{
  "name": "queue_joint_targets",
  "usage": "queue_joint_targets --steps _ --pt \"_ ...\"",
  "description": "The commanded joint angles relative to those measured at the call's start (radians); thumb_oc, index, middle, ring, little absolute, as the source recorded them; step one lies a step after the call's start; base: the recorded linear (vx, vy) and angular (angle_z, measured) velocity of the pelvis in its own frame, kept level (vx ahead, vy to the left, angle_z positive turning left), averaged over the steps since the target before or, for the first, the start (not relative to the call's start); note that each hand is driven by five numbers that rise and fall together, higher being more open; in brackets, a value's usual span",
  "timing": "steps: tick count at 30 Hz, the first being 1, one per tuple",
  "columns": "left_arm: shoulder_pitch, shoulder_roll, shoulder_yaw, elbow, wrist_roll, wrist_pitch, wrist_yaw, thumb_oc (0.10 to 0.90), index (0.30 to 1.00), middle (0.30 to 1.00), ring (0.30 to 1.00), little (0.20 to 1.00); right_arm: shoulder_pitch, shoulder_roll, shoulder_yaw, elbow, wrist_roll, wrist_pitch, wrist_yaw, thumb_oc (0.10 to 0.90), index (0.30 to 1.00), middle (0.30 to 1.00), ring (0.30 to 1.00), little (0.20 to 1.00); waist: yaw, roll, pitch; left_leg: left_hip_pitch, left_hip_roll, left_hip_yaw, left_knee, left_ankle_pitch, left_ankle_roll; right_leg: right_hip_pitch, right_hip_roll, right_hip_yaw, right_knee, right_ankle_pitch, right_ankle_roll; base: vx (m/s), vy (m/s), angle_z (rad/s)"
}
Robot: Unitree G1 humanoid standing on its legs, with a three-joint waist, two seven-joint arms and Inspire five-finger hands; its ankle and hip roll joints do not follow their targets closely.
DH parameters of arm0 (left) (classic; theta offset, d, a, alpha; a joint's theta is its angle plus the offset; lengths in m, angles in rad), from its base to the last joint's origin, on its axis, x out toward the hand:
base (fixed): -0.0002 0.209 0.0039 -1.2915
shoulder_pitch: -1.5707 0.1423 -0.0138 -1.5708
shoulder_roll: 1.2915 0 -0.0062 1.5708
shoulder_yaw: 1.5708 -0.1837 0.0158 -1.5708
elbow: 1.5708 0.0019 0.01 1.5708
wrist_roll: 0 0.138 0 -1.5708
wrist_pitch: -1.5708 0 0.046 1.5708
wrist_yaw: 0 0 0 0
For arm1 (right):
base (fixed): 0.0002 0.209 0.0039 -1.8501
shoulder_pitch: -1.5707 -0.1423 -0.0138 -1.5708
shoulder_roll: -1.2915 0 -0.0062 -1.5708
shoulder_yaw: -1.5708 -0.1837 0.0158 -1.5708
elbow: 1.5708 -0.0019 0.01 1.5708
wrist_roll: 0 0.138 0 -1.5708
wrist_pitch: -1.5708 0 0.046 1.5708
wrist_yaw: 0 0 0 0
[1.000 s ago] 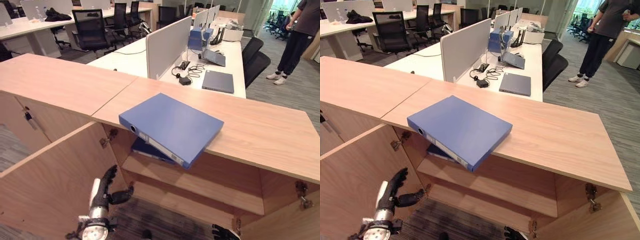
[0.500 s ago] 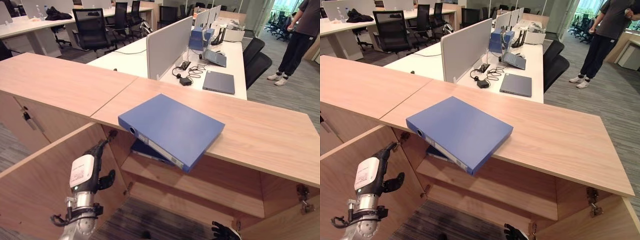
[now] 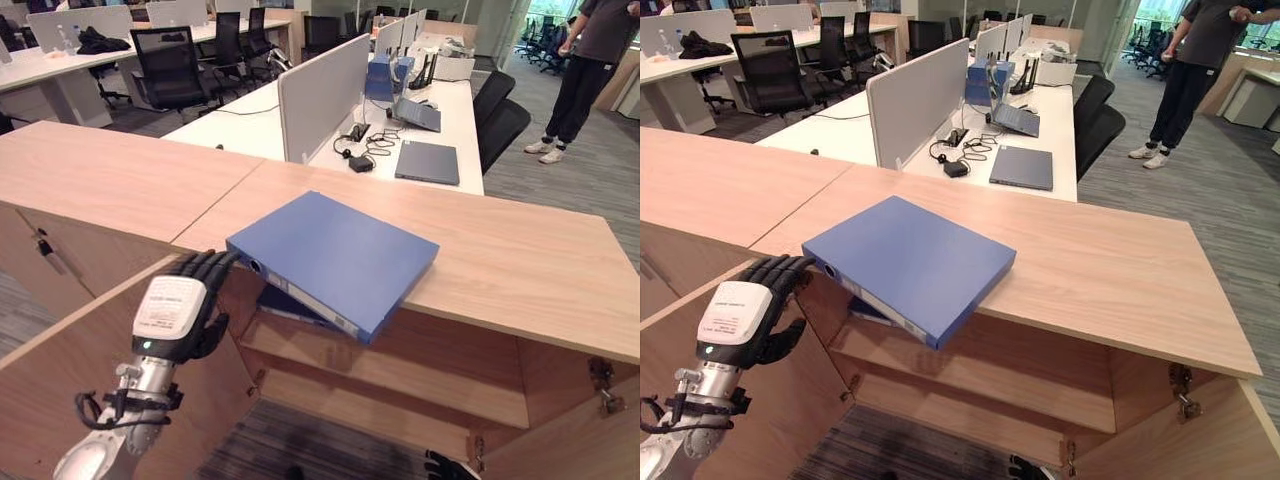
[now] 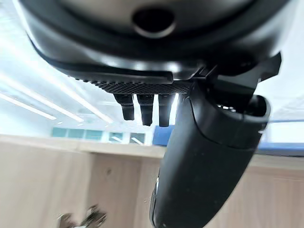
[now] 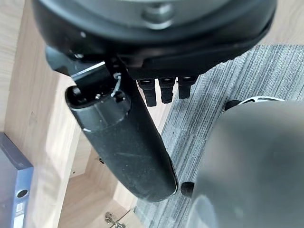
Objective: Put the empty folder in the office cabinet
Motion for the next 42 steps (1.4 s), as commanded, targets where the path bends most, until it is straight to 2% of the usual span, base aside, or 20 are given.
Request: queue_joint_targets --steps 1,13,24,33,42 --pt "-0.162 0.053 0.016 -0.079 -0.006 -0.026 0.084 0.800 0.900 0.900 0.900 0.900 -0.111 -0.021 -0.003 0.003 0.041 -0.068 -0.007 0.800 0.900 0.900 0.900 0.900 -0.014 -0.001 0.021 0.100 -0.012 0.023 0.000 -0.118 -0.042 -0.015 0.022 0.008 0.039 -0.076 0.021 0.01 0.017 -0.03" --pt "-0.199 0.068 0.020 -0.124 -0.024 -0.048 0.079 0.800 0.900 0.900 0.900 0.900 -0.106 -0.005 0.001 0.048 0.027 -0.067 -0.015 0.800 0.900 0.900 0.900 0.900 -0.032 0.008 0.013 0.106 -0.015 0.031 0.000 -0.122 -0.040 -0.015 0.020 0.019 0.037 -0.075 0.021 0.00 0.000 0.00" --pt "-0.250 0.090 -0.060 -0.111 -0.046 -0.075 0.041 0.800 0.900 0.900 0.900 0.900 -0.113 -0.003 -0.018 0.061 0.044 -0.068 -0.029 0.800 0.900 0.900 0.900 0.900 -0.058 0.020 0.010 0.116 -0.019 0.044 0.000 -0.128 -0.037 -0.013 0.015 0.031 0.035 -0.071 0.024 0.00 0.004 -0.05" --pt "-0.311 0.148 -0.131 -0.100 -0.029 -0.092 -0.003 0.800 0.900 0.900 0.900 0.900 -0.109 -0.006 -0.021 0.058 0.053 -0.071 -0.029 0.800 0.900 0.900 0.900 0.900 -0.079 0.028 0.009 0.124 -0.019 0.057 0.000 -0.130 -0.035 -0.016 0.014 0.043 0.040 -0.071 0.025 0.00 0.002 -0.01" --pt "-0.318 0.143 -0.169 -0.097 -0.046 -0.113 -0.030 0.800 0.900 0.900 0.900 0.900 -0.111 -0.009 -0.027 0.051 0.064 -0.072 -0.032 0.800 0.900 0.900 0.900 0.900 -0.086 0.029 0.010 0.127 -0.020 0.063 0.000 -0.132 -0.035 -0.018 0.013 0.050 0.034 -0.065 0.027 0.00 0.001 -0.04"
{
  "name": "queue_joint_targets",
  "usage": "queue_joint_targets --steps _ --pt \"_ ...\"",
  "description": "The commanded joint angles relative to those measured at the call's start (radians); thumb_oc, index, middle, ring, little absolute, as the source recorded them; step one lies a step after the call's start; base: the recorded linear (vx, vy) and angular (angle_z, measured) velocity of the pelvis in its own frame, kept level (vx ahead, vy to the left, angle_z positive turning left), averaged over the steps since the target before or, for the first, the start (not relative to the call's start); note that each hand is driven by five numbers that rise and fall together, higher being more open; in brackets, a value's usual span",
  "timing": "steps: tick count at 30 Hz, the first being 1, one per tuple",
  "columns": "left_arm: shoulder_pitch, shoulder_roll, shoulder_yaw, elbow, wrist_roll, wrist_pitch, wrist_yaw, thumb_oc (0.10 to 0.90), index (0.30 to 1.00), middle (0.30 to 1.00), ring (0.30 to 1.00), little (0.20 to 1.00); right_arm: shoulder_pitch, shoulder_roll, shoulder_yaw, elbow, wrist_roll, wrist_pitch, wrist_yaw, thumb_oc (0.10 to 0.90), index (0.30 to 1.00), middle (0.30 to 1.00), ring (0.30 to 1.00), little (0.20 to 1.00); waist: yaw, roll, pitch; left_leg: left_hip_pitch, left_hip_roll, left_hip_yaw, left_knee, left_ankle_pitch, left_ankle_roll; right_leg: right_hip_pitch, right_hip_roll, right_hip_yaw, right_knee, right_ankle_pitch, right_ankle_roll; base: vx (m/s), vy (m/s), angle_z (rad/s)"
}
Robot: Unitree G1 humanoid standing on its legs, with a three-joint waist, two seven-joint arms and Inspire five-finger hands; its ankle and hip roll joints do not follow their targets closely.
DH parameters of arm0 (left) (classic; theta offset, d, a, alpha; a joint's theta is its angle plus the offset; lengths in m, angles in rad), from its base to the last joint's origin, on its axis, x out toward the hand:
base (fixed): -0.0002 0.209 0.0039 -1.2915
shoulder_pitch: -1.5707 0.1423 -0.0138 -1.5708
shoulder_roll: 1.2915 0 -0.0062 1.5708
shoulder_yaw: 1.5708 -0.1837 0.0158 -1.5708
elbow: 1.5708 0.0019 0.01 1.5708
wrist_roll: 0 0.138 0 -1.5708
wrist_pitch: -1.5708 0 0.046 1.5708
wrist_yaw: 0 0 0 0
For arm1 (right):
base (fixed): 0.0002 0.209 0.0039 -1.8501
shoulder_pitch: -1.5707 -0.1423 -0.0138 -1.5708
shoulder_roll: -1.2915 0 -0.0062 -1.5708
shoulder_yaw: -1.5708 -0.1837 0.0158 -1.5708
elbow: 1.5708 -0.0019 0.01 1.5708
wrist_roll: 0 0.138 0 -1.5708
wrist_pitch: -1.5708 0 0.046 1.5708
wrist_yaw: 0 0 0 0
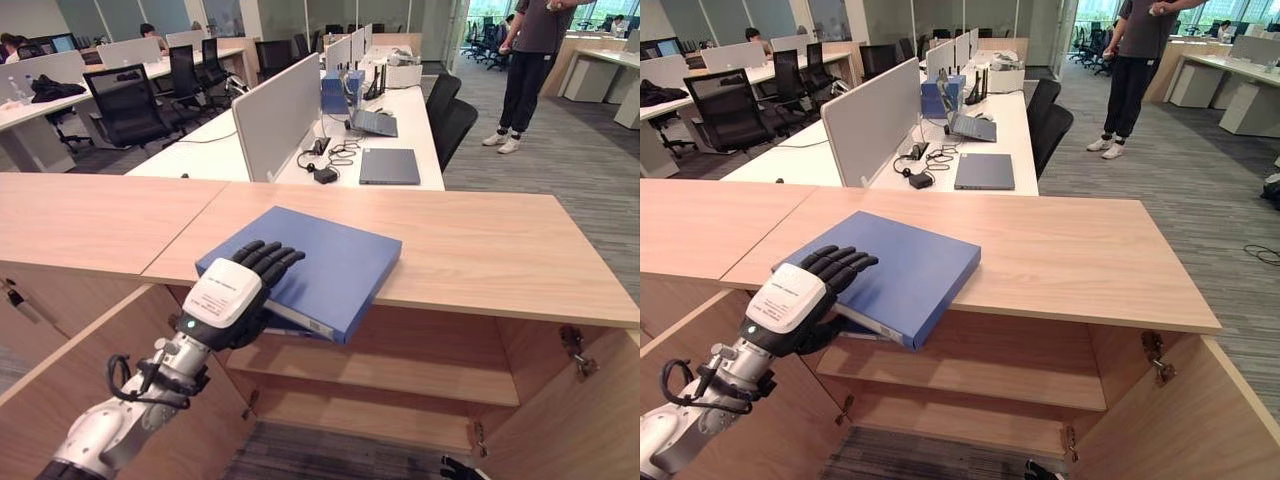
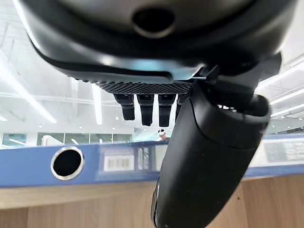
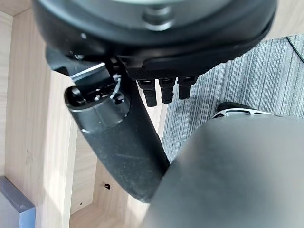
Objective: Put the empty folder in the office cabinet
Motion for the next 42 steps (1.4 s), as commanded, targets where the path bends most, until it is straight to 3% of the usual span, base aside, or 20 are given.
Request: queue_joint_targets --steps 1,21,37,38,42 --pt "-0.170 0.024 0.018 -0.042 -0.044 -0.016 0.034 0.800 0.900 0.900 0.900 0.900 -0.104 0.005 0.005 -0.016 0.033 -0.056 -0.009 0.800 0.900 0.900 0.900 0.900 -0.005 -0.011 0.034 0.101 -0.023 0.021 0.000 -0.130 -0.035 -0.015 0.018 0.003 0.032 -0.086 0.023 0.00 0.000 0.00" --pt "-0.223 -0.004 -0.086 -0.021 -0.043 -0.024 -0.023 0.800 0.900 0.900 0.900 0.900 -0.103 0.006 -0.003 -0.029 0.051 -0.055 -0.017 0.800 0.900 0.900 0.900 0.900 -0.019 -0.013 0.043 0.109 -0.021 0.023 0.000 -0.135 -0.032 -0.018 0.021 0.016 0.039 -0.092 0.020 0.00 0.000 0.00" --pt "-0.307 -0.018 -0.124 -0.016 -0.012 -0.008 -0.003 0.800 0.900 0.900 0.900 0.900 -0.105 0.018 0.015 -0.017 0.046 -0.054 -0.019 0.800 0.900 0.900 0.900 0.900 -0.028 -0.019 0.036 0.114 -0.017 0.029 0.000 -0.136 -0.031 -0.016 0.026 0.022 0.037 -0.093 0.019 0.00 0.001 -0.02" --pt "-0.310 -0.018 -0.129 -0.014 -0.009 -0.007 -0.005 0.416 0.324 0.324 0.324 0.324 -0.104 0.019 0.015 -0.016 0.046 -0.053 -0.019 0.800 0.900 0.900 0.900 0.900 -0.028 -0.020 0.034 0.115 -0.018 0.029 0.000 -0.137 -0.031 -0.016 0.026 0.023 0.037 -0.093 0.018 0.00 0.008 -0.07" --pt "-0.306 -0.015 -0.137 -0.020 -0.003 -0.011 -0.021 0.400 0.300 0.300 0.300 0.300 -0.106 0.018 0.012 -0.011 0.041 -0.053 -0.021 0.800 0.900 0.900 0.900 0.900 -0.029 -0.021 0.033 0.116 -0.019 0.031 0.000 -0.138 -0.030 -0.016 0.027 0.024 0.038 -0.093 0.018 0.00 0.001 -0.01"
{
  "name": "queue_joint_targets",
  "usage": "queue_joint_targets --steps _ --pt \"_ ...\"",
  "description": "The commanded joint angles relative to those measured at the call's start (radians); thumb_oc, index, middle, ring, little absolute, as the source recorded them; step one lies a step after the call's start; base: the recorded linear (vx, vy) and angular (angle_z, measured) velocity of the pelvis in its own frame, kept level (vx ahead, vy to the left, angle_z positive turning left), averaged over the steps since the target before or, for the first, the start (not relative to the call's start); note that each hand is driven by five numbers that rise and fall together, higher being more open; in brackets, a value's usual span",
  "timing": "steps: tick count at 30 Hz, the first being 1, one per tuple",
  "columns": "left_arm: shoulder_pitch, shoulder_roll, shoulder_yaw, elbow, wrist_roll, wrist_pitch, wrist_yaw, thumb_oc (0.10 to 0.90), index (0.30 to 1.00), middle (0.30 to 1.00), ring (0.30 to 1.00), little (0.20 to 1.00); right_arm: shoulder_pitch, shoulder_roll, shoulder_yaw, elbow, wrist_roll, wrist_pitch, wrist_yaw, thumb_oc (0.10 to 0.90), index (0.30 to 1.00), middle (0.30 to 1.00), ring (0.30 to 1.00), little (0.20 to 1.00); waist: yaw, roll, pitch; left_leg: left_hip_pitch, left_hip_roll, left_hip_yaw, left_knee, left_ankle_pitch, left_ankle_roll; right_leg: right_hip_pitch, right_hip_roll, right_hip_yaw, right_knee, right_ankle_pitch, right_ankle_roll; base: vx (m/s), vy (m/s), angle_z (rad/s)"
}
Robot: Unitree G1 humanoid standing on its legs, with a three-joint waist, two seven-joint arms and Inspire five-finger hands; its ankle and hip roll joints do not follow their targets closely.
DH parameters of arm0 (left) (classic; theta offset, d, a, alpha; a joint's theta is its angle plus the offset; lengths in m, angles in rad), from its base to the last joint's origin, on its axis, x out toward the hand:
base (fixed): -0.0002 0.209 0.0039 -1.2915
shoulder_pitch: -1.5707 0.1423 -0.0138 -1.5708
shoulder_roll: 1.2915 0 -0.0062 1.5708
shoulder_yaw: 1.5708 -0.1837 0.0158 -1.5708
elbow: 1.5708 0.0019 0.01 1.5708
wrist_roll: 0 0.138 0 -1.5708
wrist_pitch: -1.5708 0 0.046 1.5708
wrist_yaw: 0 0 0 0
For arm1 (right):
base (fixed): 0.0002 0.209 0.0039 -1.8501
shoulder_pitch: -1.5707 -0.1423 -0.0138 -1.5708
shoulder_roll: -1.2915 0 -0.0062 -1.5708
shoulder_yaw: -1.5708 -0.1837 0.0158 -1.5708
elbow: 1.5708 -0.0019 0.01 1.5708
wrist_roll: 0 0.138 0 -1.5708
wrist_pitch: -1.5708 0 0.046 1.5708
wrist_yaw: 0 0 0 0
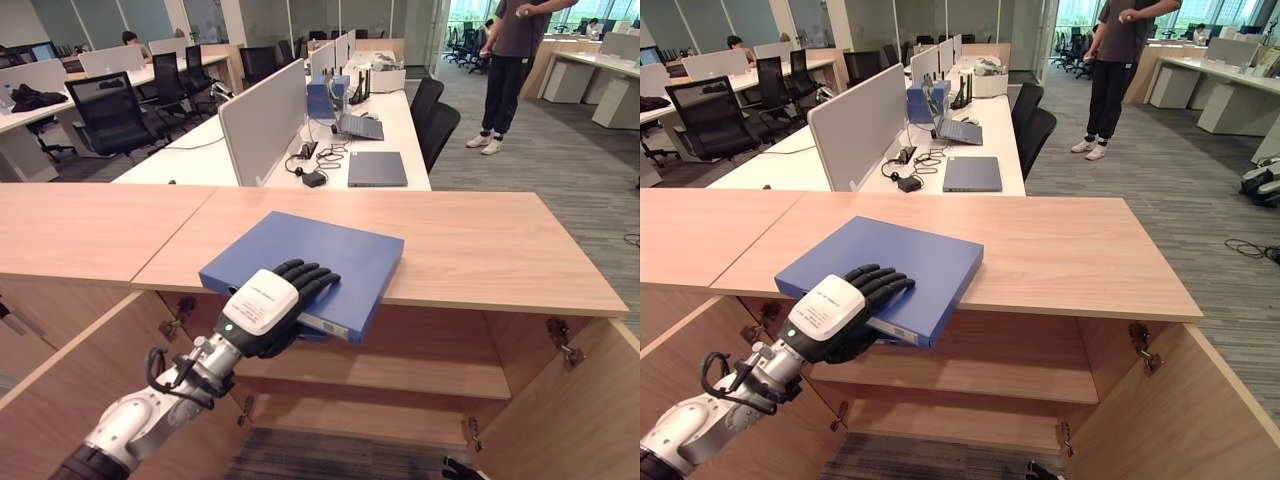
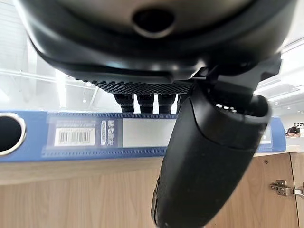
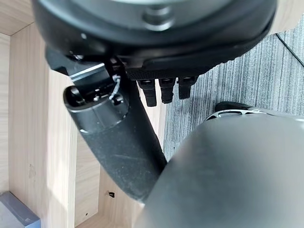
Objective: Put the empty folder in the office cabinet
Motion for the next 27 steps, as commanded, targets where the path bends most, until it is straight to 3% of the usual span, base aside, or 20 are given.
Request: queue_joint_targets --steps 1,13,16,17,18,20,21,22,24,26,27 --pt "-0.173 -0.006 0.018 -0.021 -0.009 0.001 0.035 0.400 0.300 0.300 0.300 0.300 -0.110 0.013 0.010 -0.011 0.010 -0.053 -0.013 0.800 0.900 0.900 0.900 0.900 -0.005 -0.016 0.043 0.113 -0.021 0.007 0.000 -0.139 -0.030 -0.002 0.029 -0.002 0.038 -0.104 0.014 0.00 0.000 0.00" --pt "-0.129 -0.045 0.050 -0.026 -0.081 -0.003 0.002 0.400 0.300 0.300 0.300 0.300 -0.116 0.015 0.008 -0.010 0.002 -0.046 -0.014 0.800 0.900 0.900 0.900 0.900 0.001 -0.021 0.040 0.113 -0.022 0.006 0.000 -0.137 -0.028 -0.002 0.027 0.001 0.038 -0.100 0.013 0.00 0.000 0.00" --pt "-0.058 -0.156 0.110 -0.070 -0.286 -0.008 -0.083 0.400 0.300 0.300 0.300 0.300 -0.121 0.017 -0.003 -0.015 -0.002 -0.037 -0.023 0.800 0.900 0.900 0.900 0.900 0.005 -0.024 0.042 0.111 -0.023 0.004 0.000 -0.136 -0.025 -0.001 0.025 0.001 0.033 -0.096 0.010 -0.02 0.002 0.00" --pt "-0.056 -0.156 0.113 -0.073 -0.288 -0.007 -0.086 0.400 0.300 0.300 0.300 0.300 -0.121 0.016 -0.002 -0.015 -0.002 -0.037 -0.023 0.800 0.900 0.900 0.900 0.900 0.004 -0.023 0.042 0.111 -0.023 0.004 0.000 -0.136 -0.025 -0.001 0.025 0.001 0.032 -0.096 0.010 0.00 0.000 0.00" --pt "-0.035 -0.218 0.148 -0.119 -0.411 -0.003 -0.130 0.400 0.300 0.300 0.300 0.300 -0.124 0.018 -0.007 -0.014 -0.006 -0.029 -0.024 0.800 0.900 0.900 0.900 0.900 0.005 -0.023 0.042 0.111 -0.024 0.002 0.000 -0.135 -0.024 0.000 0.023 0.001 0.030 -0.094 0.009 0.00 0.000 0.00" --pt "-0.032 -0.272 0.171 -0.162 -0.526 -0.005 -0.141 0.400 0.300 0.300 0.300 0.300 -0.129 0.024 -0.006 -0.013 -0.005 -0.024 -0.021 0.800 0.900 0.900 0.900 0.900 0.006 -0.024 0.042 0.111 -0.024 0.002 0.000 -0.136 -0.023 0.003 0.021 0.001 0.026 -0.090 0.008 -0.02 0.002 -0.01" --pt "-0.030 -0.272 0.175 -0.167 -0.532 -0.002 -0.147 0.400 0.300 0.300 0.300 0.300 -0.130 0.022 -0.006 -0.013 -0.005 -0.024 -0.021 0.800 0.900 0.900 0.900 0.900 0.005 -0.023 0.042 0.111 -0.025 0.002 0.000 -0.136 -0.023 0.003 0.021 0.001 0.025 -0.090 0.008 0.00 0.000 0.00" --pt "-0.041 -0.316 0.190 -0.201 -0.637 -0.002 -0.152 0.400 0.300 0.300 0.300 0.300 -0.137 0.023 -0.001 -0.016 -0.005 -0.019 -0.017 0.800 0.900 0.900 0.900 0.900 0.003 -0.023 0.041 0.113 -0.026 0.003 0.000 -0.137 -0.021 0.005 0.017 0.004 0.022 -0.087 0.007 0.00 0.000 0.00" --pt "-0.048 -0.333 0.202 -0.224 -0.697 0.002 -0.170 0.400 0.300 0.300 0.300 0.300 -0.143 0.023 -0.001 -0.017 -0.005 -0.015 -0.017 0.800 0.900 0.900 0.900 0.900 0.002 -0.021 0.041 0.113 -0.026 0.004 0.000 -0.137 -0.020 0.007 0.015 0.003 0.021 -0.086 0.008 0.00 0.000 0.00" --pt "-0.087 -0.370 0.220 -0.277 -0.883 0.008 -0.216 0.400 0.300 0.300 0.300 0.300 -0.160 0.026 0.005 -0.016 -0.006 -0.009 -0.013 0.800 0.900 0.900 0.900 0.900 0.001 -0.020 0.039 0.115 -0.027 0.003 0.000 -0.138 -0.018 0.009 0.012 0.005 0.020 -0.084 0.007 0.00 0.000 0.00" --pt "-0.087 -0.370 0.223 -0.280 -0.889 0.011 -0.220 0.400 0.300 0.300 0.300 0.300 -0.161 0.026 0.005 -0.016 -0.007 -0.009 -0.013 0.800 0.900 0.900 0.900 0.900 0.001 -0.020 0.040 0.115 -0.027 0.003 0.000 -0.138 -0.018 0.009 0.012 0.005 0.020 -0.084 0.008 0.00 0.000 0.00"
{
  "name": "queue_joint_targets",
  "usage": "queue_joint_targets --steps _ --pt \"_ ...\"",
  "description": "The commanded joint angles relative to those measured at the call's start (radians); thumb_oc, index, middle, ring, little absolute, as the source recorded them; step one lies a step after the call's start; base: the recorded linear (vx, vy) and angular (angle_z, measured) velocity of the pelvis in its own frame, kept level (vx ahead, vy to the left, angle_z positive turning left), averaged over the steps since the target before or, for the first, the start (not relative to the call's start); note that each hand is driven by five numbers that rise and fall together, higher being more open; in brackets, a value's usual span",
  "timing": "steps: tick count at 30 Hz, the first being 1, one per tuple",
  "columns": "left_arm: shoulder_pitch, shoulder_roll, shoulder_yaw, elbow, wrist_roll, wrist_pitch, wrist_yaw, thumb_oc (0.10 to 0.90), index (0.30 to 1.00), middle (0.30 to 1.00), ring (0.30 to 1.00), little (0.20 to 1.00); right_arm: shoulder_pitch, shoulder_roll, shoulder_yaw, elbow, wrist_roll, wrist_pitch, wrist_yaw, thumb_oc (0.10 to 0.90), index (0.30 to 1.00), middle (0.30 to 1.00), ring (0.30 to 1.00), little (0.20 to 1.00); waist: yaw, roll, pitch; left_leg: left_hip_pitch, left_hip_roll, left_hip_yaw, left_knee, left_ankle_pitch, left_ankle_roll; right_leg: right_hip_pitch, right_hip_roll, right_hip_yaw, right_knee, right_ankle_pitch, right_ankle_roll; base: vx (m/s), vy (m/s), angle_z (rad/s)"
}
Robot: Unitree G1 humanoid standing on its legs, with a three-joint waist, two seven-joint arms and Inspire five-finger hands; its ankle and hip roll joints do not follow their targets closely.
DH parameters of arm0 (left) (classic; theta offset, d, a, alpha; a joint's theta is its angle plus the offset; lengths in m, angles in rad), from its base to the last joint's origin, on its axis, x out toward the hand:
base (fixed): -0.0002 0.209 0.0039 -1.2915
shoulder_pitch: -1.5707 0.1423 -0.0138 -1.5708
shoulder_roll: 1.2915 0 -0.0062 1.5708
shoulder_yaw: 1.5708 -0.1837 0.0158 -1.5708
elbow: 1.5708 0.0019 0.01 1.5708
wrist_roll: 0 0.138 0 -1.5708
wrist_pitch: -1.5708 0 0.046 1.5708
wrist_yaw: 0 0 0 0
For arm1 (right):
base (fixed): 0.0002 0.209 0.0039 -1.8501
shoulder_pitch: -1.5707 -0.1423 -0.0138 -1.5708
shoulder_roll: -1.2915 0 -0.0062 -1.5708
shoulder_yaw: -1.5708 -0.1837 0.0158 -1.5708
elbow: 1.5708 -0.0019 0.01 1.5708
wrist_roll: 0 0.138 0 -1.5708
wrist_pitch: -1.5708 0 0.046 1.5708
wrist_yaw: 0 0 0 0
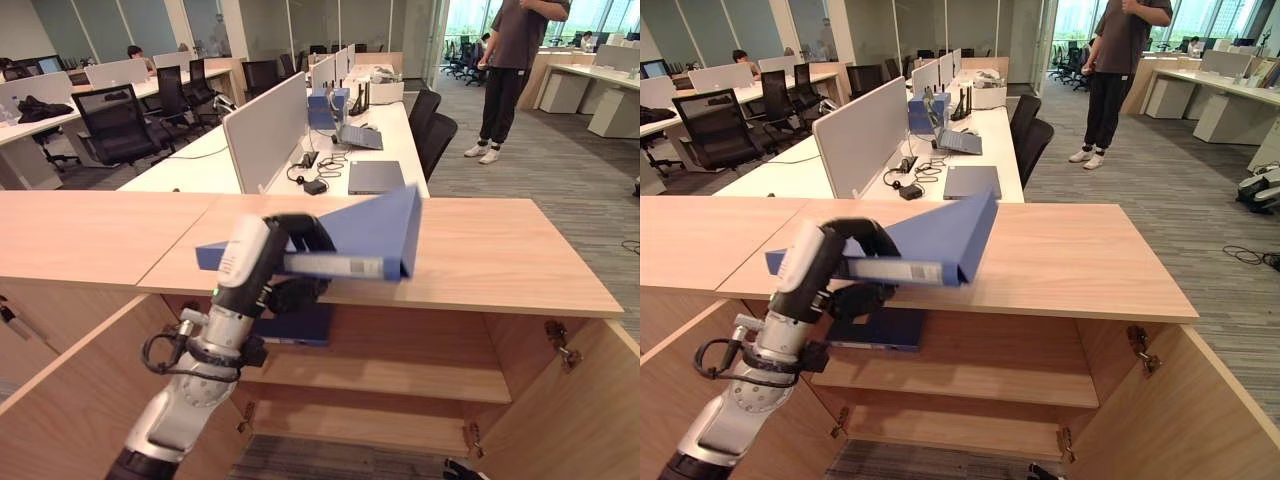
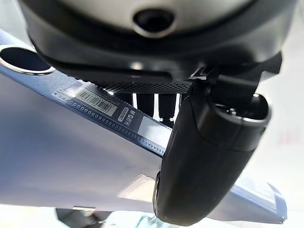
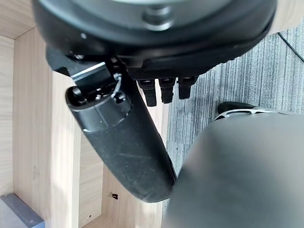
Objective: Put the empty folder in the office cabinet
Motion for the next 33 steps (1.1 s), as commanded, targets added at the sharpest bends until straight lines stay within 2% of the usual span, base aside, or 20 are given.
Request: queue_joint_targets --steps 1,2,5,6,7,8,9,14,17,20,22,23,24,26,33 --pt "-0.133 0.007 0.026 -0.070 -0.273 -0.007 -0.058 0.400 0.300 0.300 0.300 0.300 -0.152 0.023 0.016 -0.016 -0.005 -0.036 0.004 0.800 0.900 0.900 0.900 0.900 -0.003 -0.020 0.062 0.122 -0.026 0.003 0.000 -0.139 -0.018 0.012 0.014 0.001 0.020 -0.085 0.013 0.00 0.000 0.00" --pt "-0.134 0.008 0.028 -0.071 -0.277 -0.005 -0.060 0.400 0.300 0.300 0.300 0.300 -0.154 0.023 0.015 -0.015 -0.005 -0.036 0.004 0.800 0.900 0.900 0.900 0.900 -0.003 -0.020 0.064 0.122 -0.026 0.004 0.000 -0.139 -0.018 0.012 0.014 0.001 0.021 -0.085 0.013 0.00 0.000 0.00" --pt "-0.254 0.009 0.030 -0.093 -0.438 -0.004 -0.076 0.400 0.300 0.300 0.300 0.300 -0.172 0.020 0.035 -0.001 -0.011 -0.024 0.020 0.800 0.900 0.900 0.900 0.900 -0.008 -0.016 0.060 0.123 -0.028 0.005 0.000 -0.140 -0.018 0.013 0.012 0.003 0.021 -0.085 0.014 0.00 0.000 0.00" --pt "-0.257 0.010 0.030 -0.091 -0.441 -0.004 -0.077 0.400 0.300 0.300 0.300 0.300 -0.174 0.019 0.034 -0.001 -0.011 -0.023 0.020 0.800 0.900 0.900 0.900 0.900 -0.007 -0.016 0.061 0.123 -0.028 0.005 0.000 -0.140 -0.018 0.013 0.012 0.003 0.021 -0.085 0.014 0.00 0.000 0.00" --pt "-0.309 0.006 0.011 -0.110 -0.546 -0.002 -0.105 0.400 0.300 0.300 0.300 0.300 -0.182 0.016 0.047 0.009 -0.020 -0.016 0.028 0.800 0.900 0.900 0.900 0.900 -0.011 -0.012 0.058 0.125 -0.029 0.005 0.000 -0.141 -0.017 0.012 0.013 0.003 0.023 -0.085 0.013 0.00 0.000 0.00" --pt "-0.312 0.006 0.012 -0.108 -0.549 -0.002 -0.107 0.400 0.300 0.300 0.300 0.300 -0.184 0.016 0.045 0.010 -0.020 -0.016 0.028 0.800 0.900 0.900 0.900 0.900 -0.010 -0.012 0.060 0.125 -0.029 0.005 0.000 -0.141 -0.017 0.012 0.013 0.003 0.023 -0.085 0.013 0.00 0.000 0.00" --pt "-0.355 0.002 -0.009 -0.123 -0.652 0.002 -0.139 0.400 0.300 0.300 0.300 0.300 -0.193 0.013 0.053 0.020 -0.021 -0.009 0.033 0.800 0.900 0.900 0.900 0.900 -0.013 -0.009 0.058 0.126 -0.030 0.005 0.000 -0.141 -0.017 0.013 0.014 0.003 0.026 -0.087 0.013 0.00 0.000 0.00" --pt "-0.411 0.046 -0.092 -0.150 -0.939 0.042 -0.268 0.400 0.300 0.300 0.300 0.300 -0.215 0.009 0.057 0.050 -0.014 0.002 0.047 0.800 0.900 0.900 0.900 0.900 -0.017 0.002 0.060 0.129 -0.031 0.006 0.000 -0.143 -0.017 0.013 0.014 0.002 0.033 -0.088 0.014 0.00 0.000 0.00" --pt "-0.434 0.164 -0.145 -0.168 -1.124 0.092 -0.363 0.400 0.300 0.300 0.300 0.300 -0.220 0.007 0.063 0.062 -0.007 0.009 0.062 0.800 0.900 0.900 0.900 0.900 -0.018 0.009 0.061 0.131 -0.032 0.009 0.000 -0.142 -0.017 0.012 0.014 0.004 0.037 -0.088 0.015 0.00 0.000 0.00" --pt "-0.440 0.278 -0.169 -0.176 -1.250 0.114 -0.408 0.400 0.300 0.300 0.300 0.300 -0.220 0.004 0.077 0.072 -0.004 0.010 0.071 0.800 0.900 0.900 0.900 0.900 -0.019 0.009 0.061 0.132 -0.034 0.011 0.000 -0.141 -0.018 0.011 0.015 0.007 0.040 -0.089 0.016 0.00 -0.005 -0.01" --pt "-0.439 0.308 -0.179 -0.179 -1.286 0.122 -0.416 0.400 0.300 0.300 0.300 0.300 -0.219 0.003 0.082 0.073 -0.003 0.008 0.073 0.800 0.900 0.900 0.900 0.900 -0.019 0.010 0.061 0.132 -0.034 0.012 0.000 -0.140 -0.018 0.011 0.015 0.008 0.041 -0.089 0.016 0.00 0.000 0.00" --pt "-0.450 0.363 -0.203 -0.182 -1.359 0.142 -0.441 0.400 0.300 0.300 0.300 0.300 -0.219 -0.002 0.091 0.079 0.000 0.008 0.076 0.800 0.900 0.900 0.900 0.900 -0.020 0.013 0.062 0.130 -0.033 0.012 0.000 -0.137 -0.020 0.009 0.015 0.008 0.043 -0.089 0.016 0.00 0.000 0.00" --pt "-0.450 0.363 -0.203 -0.182 -1.359 0.142 -0.442 0.400 0.300 0.300 0.300 0.300 -0.219 -0.001 0.091 0.079 0.000 0.008 0.076 0.800 0.900 0.900 0.900 0.900 -0.020 0.013 0.062 0.130 -0.033 0.012 0.000 -0.137 -0.020 0.009 0.015 0.008 0.043 -0.089 0.016 0.00 0.000 0.00" --pt "-0.466 0.428 -0.242 -0.187 -1.455 0.190 -0.478 0.400 0.300 0.300 0.300 0.300 -0.221 -0.004 0.097 0.084 0.011 0.004 0.081 0.800 0.900 0.900 0.900 0.900 -0.020 0.015 0.061 0.129 -0.033 0.013 0.000 -0.135 -0.021 0.006 0.016 0.010 0.045 -0.087 0.017 0.00 0.000 0.00" --pt "-0.465 0.530 -0.308 -0.211 -1.500 0.242 -0.532 0.400 0.300 0.300 0.300 0.300 -0.228 -0.005 0.104 0.098 0.022 -0.006 0.084 0.800 0.900 0.900 0.900 0.900 -0.017 0.019 0.059 0.129 -0.032 0.015 0.000 -0.131 -0.020 0.002 0.017 0.011 0.050 -0.086 0.019 0.00 0.000 0.00"
